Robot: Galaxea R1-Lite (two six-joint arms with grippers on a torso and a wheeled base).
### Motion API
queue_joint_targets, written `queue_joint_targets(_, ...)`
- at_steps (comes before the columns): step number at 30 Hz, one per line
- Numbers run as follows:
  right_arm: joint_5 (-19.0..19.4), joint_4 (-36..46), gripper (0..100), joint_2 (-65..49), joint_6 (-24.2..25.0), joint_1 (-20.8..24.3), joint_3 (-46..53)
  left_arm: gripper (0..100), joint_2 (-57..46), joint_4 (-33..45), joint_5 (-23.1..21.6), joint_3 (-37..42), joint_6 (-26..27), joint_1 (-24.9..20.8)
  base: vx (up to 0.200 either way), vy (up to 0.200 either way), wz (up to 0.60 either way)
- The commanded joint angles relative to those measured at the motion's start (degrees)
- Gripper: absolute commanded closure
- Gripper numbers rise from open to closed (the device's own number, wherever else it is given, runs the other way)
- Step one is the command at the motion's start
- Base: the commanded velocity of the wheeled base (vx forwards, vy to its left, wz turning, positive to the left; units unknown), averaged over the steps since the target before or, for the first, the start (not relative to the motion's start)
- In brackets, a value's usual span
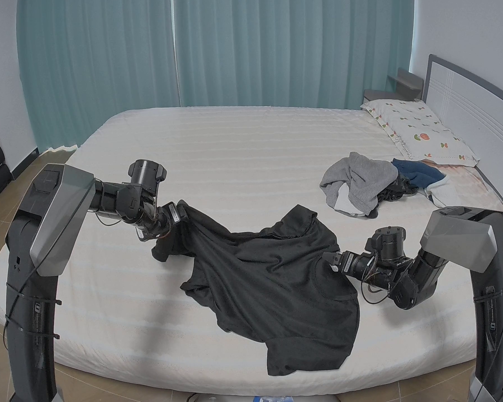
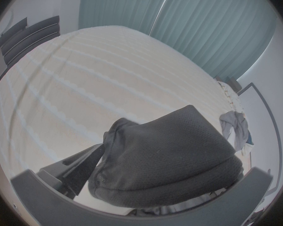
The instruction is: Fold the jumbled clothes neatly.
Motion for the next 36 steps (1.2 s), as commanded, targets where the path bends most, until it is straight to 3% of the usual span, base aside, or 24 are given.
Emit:
queue_joint_targets(1, 0.6, 1.4, 0, 0.7, -0.1, 0.2, 1.2, 0, 3.3, 1.6, -0.5, -0.6, 0.0, 0.3, 0.000, 0.000, 0.00)
queue_joint_targets(3, 0.6, 3.4, 0, 0.4, -0.1, 0.2, 1.2, 0, 3.4, 2.5, -1.5, -0.9, 0.0, 0.3, 0.000, 0.000, 0.00)
queue_joint_targets(4, 0.6, 4.1, 100, 0.3, -0.2, 0.2, 1.1, 0, 3.4, 2.5, -1.9, -1.3, -0.2, 0.3, 0.000, 0.000, 0.00)
queue_joint_targets(11, -0.8, 4.0, 100, -0.2, -0.2, -1.4, -1.4, 0, 3.7, 2.3, -1.4, -4.4, -3.0, 0.4, 0.000, 0.000, 0.00)
queue_joint_targets(17, -6.4, 4.5, 100, 0.7, -0.4, -7.0, -6.6, 0, 6.3, 0.1, 1.6, -10.1, -6.6, 1.1, 0.000, 0.000, 0.00)
queue_joint_targets(20, -6.5, 4.5, 100, 0.8, -0.4, -7.6, -6.7, 0, 7.2, -0.3, 2.7, -11.3, -7.2, 1.1, 0.000, 0.000, 0.00)
queue_joint_targets(21, -5.9, 4.0, 100, 1.2, -0.3, -9.2, -6.3, 0, 9.5, -1.4, 6.5, -13.0, -8.3, 1.2, 0.000, 0.000, 0.00)
queue_joint_targets(27, -2.8, 3.7, 100, 0.6, 0.2, -8.8, -5.1, 0, 10.2, -1.4, 6.5, -13.0, -8.3, 1.0, 0.000, 0.000, 0.00)
queue_joint_targets(28, -2.3, 3.7, 0, 0.4, 0.3, -8.5, -4.6, 0, 10.1, -0.9, 6.4, -13.0, -8.4, 1.0, 0.000, 0.000, 0.00)
queue_joint_targets(35, 2.5, 3.2, 0, -2.2, 1.7, -5.4, 0.5, 0, 9.5, 2.7, 4.3, -13.0, -8.9, 1.0, 0.000, 0.000, 0.00)
queue_joint_targets(36, 4.3, 3.6, 0, -4.1, 1.9, -4.3, 3.1, 0, 7.9, 5.8, 2.2, -12.3, -9.8, 1.0, 0.000, 0.000, 0.00)
